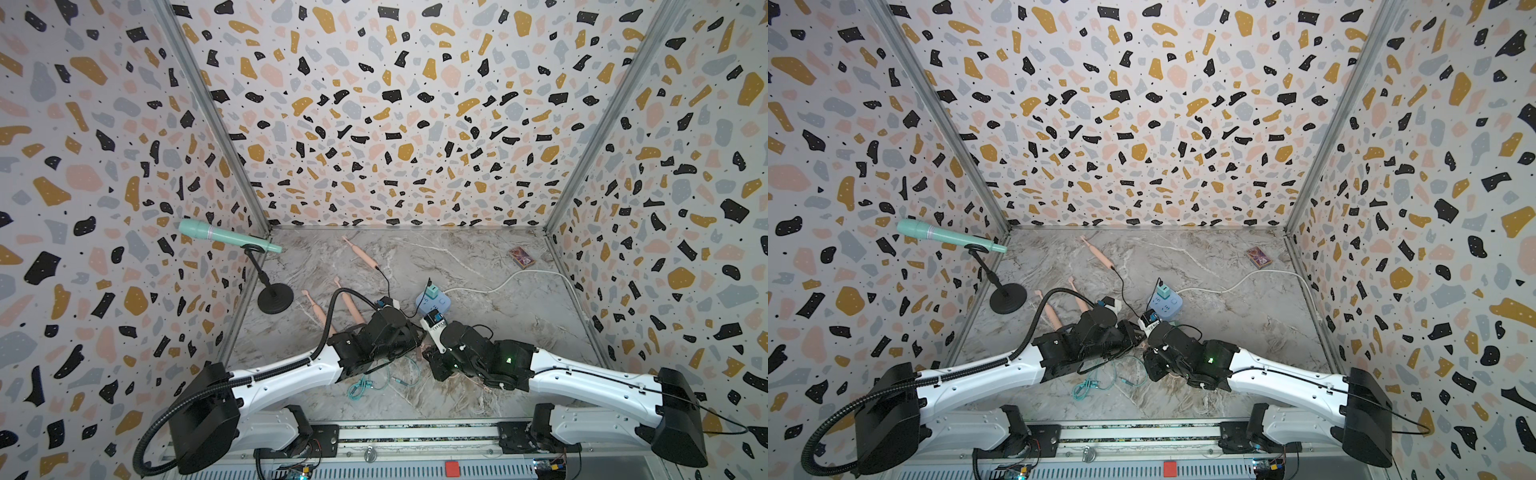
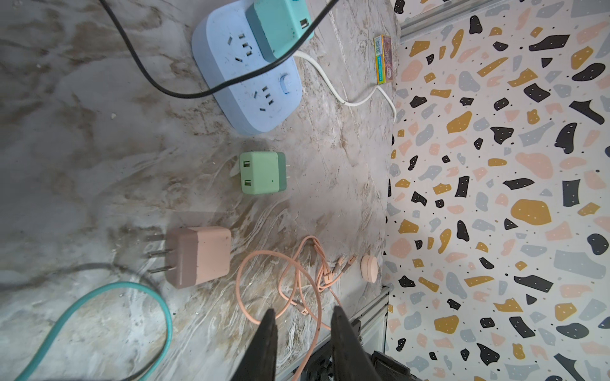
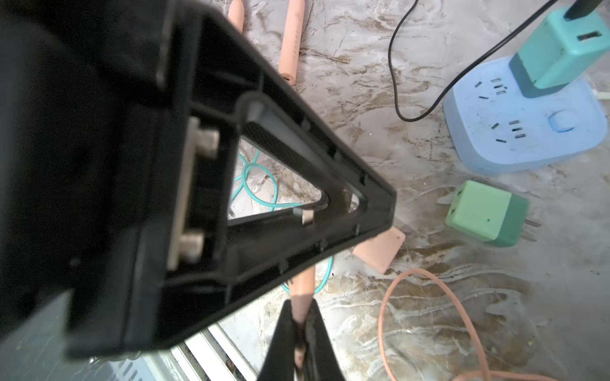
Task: Charge the electric toothbrush
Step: Pick up the charging cable from the center of the board.
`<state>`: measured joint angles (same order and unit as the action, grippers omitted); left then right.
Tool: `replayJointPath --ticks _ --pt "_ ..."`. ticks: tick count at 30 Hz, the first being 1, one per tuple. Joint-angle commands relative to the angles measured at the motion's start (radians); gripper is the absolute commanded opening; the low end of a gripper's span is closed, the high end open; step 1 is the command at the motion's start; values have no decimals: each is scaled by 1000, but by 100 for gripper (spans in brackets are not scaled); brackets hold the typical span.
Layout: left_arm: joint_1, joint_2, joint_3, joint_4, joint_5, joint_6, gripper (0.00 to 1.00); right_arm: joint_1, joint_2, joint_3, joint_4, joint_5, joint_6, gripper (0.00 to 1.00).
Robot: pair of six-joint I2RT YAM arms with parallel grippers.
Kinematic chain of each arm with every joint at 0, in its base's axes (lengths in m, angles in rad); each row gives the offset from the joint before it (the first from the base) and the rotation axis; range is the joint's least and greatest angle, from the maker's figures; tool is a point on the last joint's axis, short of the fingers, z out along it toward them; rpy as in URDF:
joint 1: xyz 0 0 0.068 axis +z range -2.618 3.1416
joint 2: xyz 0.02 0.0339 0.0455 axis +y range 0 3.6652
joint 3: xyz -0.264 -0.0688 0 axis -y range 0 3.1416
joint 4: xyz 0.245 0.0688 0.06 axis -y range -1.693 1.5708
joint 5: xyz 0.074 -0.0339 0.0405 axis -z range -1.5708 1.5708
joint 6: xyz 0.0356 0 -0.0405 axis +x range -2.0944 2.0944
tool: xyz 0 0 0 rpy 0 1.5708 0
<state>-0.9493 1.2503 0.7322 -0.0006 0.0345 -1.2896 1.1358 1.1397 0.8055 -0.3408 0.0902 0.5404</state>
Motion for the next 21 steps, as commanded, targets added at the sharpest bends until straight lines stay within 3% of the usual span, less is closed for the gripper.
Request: replayJointPath --ticks 1,21 --pt "1 -12 25 -27 -33 25 27 6 0 34 -22 -5 -9 0" --pt "7 -23 -8 11 -15 -2 15 19 6 29 3 27 12 0"
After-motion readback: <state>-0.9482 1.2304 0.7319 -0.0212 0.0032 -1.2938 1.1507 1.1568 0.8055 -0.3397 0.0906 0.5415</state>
